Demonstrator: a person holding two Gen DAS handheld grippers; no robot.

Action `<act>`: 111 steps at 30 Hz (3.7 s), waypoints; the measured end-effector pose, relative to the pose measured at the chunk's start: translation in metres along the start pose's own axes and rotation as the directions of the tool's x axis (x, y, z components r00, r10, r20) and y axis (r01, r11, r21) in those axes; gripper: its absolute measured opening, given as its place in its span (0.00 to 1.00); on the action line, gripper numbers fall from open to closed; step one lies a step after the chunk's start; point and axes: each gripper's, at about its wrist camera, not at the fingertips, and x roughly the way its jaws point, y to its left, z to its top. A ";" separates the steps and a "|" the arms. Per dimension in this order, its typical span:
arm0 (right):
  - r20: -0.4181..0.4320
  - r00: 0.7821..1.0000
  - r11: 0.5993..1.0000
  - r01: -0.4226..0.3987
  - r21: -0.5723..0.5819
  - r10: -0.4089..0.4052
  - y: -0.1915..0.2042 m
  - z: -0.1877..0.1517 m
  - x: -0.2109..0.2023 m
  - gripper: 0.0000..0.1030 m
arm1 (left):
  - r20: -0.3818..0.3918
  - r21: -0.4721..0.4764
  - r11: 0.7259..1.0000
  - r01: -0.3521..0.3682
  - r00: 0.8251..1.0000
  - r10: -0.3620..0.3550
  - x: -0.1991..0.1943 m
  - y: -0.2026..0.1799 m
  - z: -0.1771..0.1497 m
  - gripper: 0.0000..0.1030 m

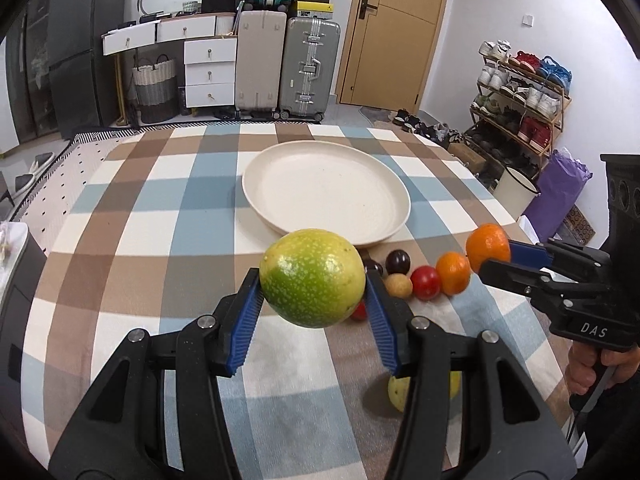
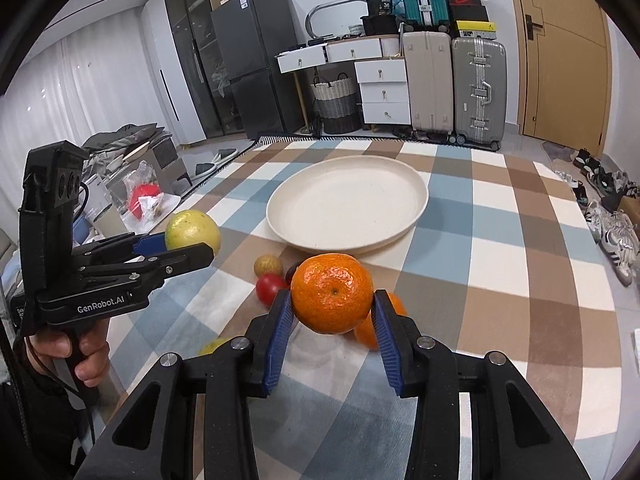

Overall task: Organize fruits
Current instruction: 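Carry the green fruit and orange onto the cream plate and release both, then grasp the large yellow fruit with the left tool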

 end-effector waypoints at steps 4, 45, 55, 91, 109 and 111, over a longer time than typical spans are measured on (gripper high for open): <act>0.024 1.000 1.000 -0.005 0.009 0.005 -0.003 0.015 0.000 0.40 | 0.019 0.008 1.000 -0.022 1.000 0.022 0.000 -0.001 0.012 0.47; -0.095 0.995 0.994 0.039 0.102 -0.029 -0.042 0.067 0.120 0.40 | -0.068 0.015 0.999 -0.034 0.997 0.035 0.124 0.016 0.058 0.47; -0.030 0.995 0.994 0.094 0.061 -0.092 -0.035 0.071 0.087 0.52 | 0.011 0.035 0.999 -0.032 0.999 0.032 0.090 0.008 0.058 0.86; -0.072 0.994 0.994 0.083 0.068 -0.078 -0.031 -0.008 0.010 1.00 | 0.030 -0.007 0.997 -0.072 0.997 0.072 -0.014 -0.007 -0.012 0.99; -0.121 0.989 0.995 0.090 0.035 -0.085 -0.032 -0.031 0.016 1.00 | -0.075 0.061 0.998 -0.023 0.997 0.028 0.001 -0.044 -0.047 0.99; -0.124 0.989 0.996 0.086 0.034 -0.081 -0.032 -0.031 0.016 1.00 | -0.084 0.059 0.998 -0.001 0.996 0.006 0.002 -0.047 -0.050 0.99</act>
